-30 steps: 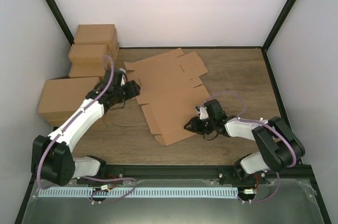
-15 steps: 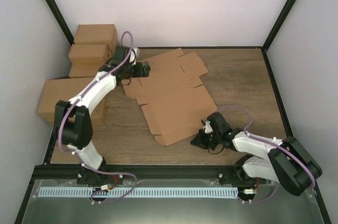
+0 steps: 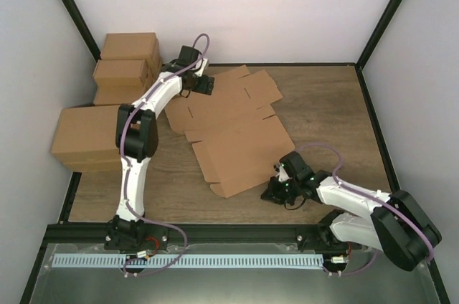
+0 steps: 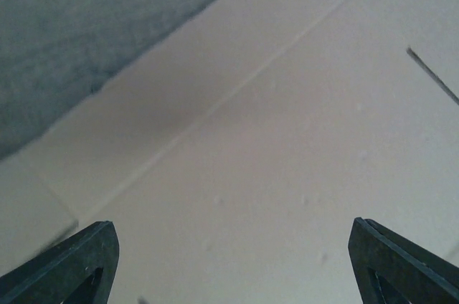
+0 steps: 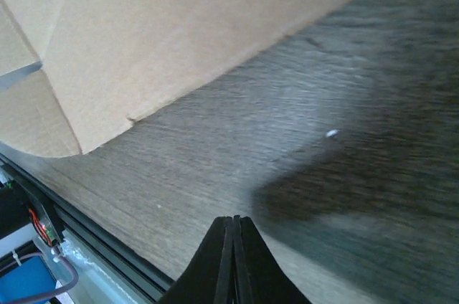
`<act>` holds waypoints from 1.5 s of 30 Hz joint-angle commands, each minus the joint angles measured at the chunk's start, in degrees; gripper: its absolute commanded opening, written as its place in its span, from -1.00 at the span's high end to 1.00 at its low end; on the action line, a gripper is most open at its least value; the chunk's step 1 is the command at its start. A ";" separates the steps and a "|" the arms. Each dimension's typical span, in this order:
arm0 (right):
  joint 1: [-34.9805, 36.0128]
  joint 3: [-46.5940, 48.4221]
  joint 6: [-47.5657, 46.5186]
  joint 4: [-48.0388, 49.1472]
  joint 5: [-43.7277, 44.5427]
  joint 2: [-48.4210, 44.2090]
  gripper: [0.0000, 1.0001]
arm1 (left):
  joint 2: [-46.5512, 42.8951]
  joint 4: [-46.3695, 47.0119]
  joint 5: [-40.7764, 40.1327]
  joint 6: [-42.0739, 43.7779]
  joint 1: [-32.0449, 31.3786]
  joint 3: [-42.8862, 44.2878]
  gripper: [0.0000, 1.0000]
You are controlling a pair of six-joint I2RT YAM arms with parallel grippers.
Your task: Fold the paper box
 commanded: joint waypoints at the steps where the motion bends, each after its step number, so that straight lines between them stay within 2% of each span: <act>1: 0.59 5.03 -4.32 -3.91 0.12 -2.13 0.96 | 7.76 -7.52 -0.40 5.71 1.42 14.49 -0.82; 4: 0.60 7.66 -6.35 -4.64 0.88 -2.77 0.91 | 11.46 -8.51 1.76 6.06 3.67 19.72 -0.85; 8: 0.59 12.16 -8.31 -4.89 2.63 -1.61 0.88 | 13.27 -6.38 4.92 5.57 6.46 20.07 -0.89; 17: 0.60 22.99 -12.78 -6.45 8.82 10.38 0.85 | 15.70 -7.04 -4.06 -0.83 9.84 21.01 -0.94; 27: 0.60 21.59 -13.10 -4.79 8.01 12.08 0.84 | 18.47 -9.64 1.81 -8.13 13.69 21.23 -0.94; 30: 0.60 21.51 -12.90 -4.82 7.75 11.98 0.84 | 19.22 -11.09 6.84 -10.50 14.98 20.94 -0.74; 34: 0.60 21.18 -12.48 -4.37 7.62 11.48 0.84 | 19.46 -11.25 10.64 -11.34 15.18 20.89 -0.27; 37: 0.60 21.05 -12.55 -4.61 7.99 11.37 0.84 | 18.82 -10.32 12.92 -11.43 15.16 20.43 0.27; 39: 0.60 20.97 -12.63 -4.93 8.17 11.24 0.84 | 17.86 -9.79 12.68 -11.27 15.24 19.76 0.73; 40: 0.60 21.02 -12.70 -5.11 8.36 11.09 0.84 | 16.95 -9.64 12.50 -11.10 15.33 19.22 0.89; 42: 0.61 21.26 -13.08 -5.56 8.85 10.77 0.84 | 14.45 -8.26 12.26 -10.48 15.35 16.89 0.93; 45: 0.47 22.61 -14.82 -6.29 10.16 10.28 0.84 | 7.63 -2.81 12.86 -8.73 15.22 8.34 0.93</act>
